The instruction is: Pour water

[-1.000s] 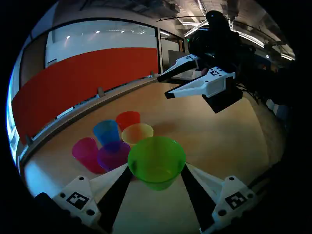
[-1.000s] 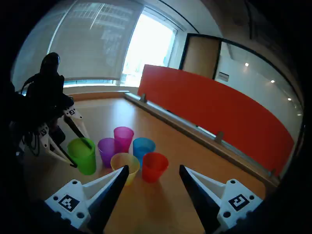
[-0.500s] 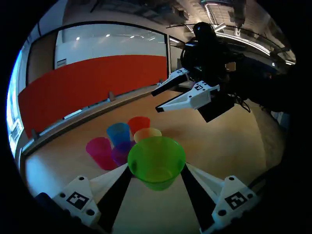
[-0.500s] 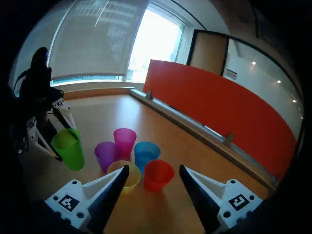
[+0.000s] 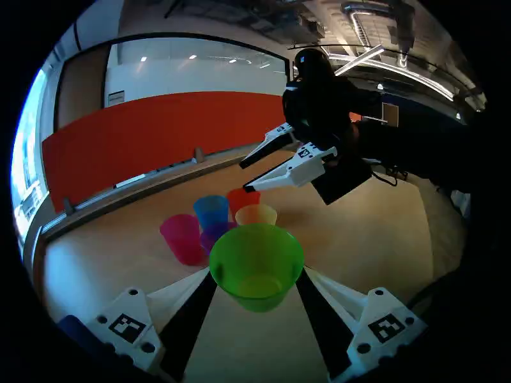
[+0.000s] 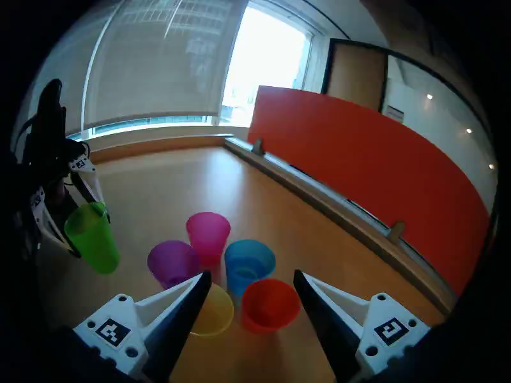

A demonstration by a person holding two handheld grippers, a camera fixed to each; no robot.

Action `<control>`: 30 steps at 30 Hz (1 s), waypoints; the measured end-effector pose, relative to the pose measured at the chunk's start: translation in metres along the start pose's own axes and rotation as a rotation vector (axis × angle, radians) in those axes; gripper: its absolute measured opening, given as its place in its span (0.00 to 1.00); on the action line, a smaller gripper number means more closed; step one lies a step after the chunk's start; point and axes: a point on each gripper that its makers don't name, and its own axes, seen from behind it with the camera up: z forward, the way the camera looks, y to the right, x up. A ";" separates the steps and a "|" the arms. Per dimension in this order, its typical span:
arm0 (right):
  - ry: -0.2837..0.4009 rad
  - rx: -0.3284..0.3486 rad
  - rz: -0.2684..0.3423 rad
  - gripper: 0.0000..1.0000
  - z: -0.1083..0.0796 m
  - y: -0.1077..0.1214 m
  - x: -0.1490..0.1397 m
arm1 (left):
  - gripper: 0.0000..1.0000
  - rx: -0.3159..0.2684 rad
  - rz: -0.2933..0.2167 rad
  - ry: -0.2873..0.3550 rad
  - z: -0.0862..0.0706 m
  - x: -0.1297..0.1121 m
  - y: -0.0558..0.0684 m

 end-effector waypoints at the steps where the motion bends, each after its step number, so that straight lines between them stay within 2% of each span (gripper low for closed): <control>1: -0.006 0.007 0.005 1.00 0.003 0.000 -0.001 | 0.84 0.001 -0.002 0.004 -0.002 0.001 0.000; 9: -0.050 0.048 0.038 1.00 0.030 0.000 -0.005 | 0.84 0.012 -0.014 0.019 -0.013 0.001 -0.002; 14: -0.077 0.066 0.049 1.00 0.045 -0.001 -0.008 | 0.84 0.028 -0.016 0.024 -0.017 0.000 -0.008; 20: -0.106 0.089 0.054 1.00 0.058 -0.005 -0.013 | 0.84 0.033 -0.030 0.034 -0.020 0.001 -0.013; 30: -0.152 0.084 0.041 1.00 0.076 -0.003 -0.018 | 0.84 0.036 -0.037 0.046 -0.023 0.002 -0.017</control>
